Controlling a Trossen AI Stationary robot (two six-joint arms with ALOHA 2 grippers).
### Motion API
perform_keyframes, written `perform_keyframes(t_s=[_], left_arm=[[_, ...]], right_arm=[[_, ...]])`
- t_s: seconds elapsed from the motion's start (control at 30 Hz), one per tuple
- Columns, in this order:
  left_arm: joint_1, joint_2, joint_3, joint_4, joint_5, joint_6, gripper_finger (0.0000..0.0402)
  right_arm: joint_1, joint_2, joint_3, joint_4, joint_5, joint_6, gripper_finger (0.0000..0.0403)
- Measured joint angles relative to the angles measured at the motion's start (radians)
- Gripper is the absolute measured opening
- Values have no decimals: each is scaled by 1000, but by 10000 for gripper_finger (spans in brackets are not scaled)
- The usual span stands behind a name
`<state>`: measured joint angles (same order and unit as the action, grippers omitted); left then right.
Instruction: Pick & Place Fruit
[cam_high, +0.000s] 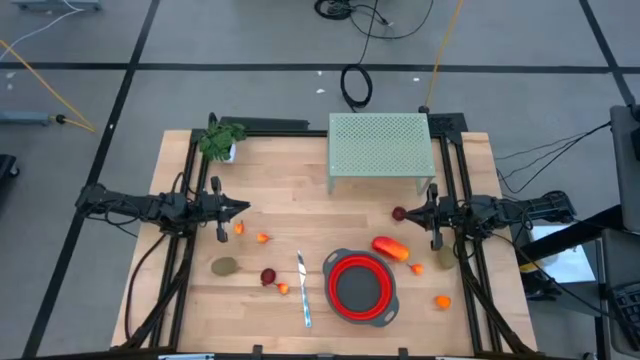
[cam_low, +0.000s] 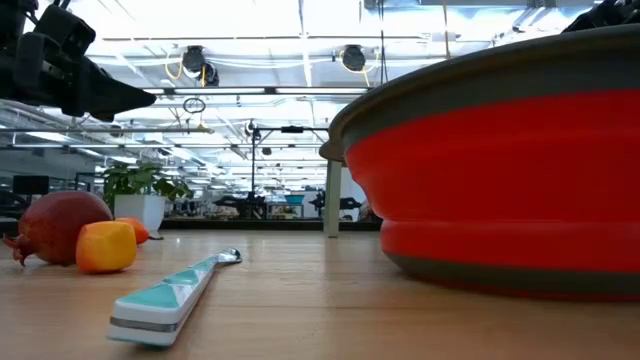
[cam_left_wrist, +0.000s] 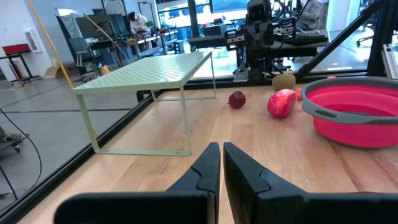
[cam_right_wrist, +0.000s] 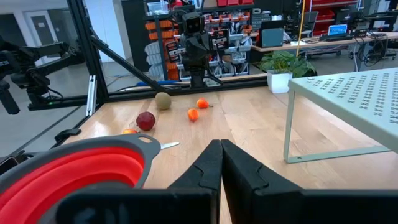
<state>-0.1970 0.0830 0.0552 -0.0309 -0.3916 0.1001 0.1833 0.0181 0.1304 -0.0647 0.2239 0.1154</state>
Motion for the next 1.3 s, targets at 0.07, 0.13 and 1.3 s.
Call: perform_keyframes(t_s=[0.07,0.13,1.3], left_arm=[[0,0,0,0,0,0,24],[0,0,0,0,0,0,24],[0,0,0,2,0,-5,24]], right_arm=[[0,1,0,0,11,2,4],[0,2,0,0,7,2,4],[0,17,0,210,8,181,4]])
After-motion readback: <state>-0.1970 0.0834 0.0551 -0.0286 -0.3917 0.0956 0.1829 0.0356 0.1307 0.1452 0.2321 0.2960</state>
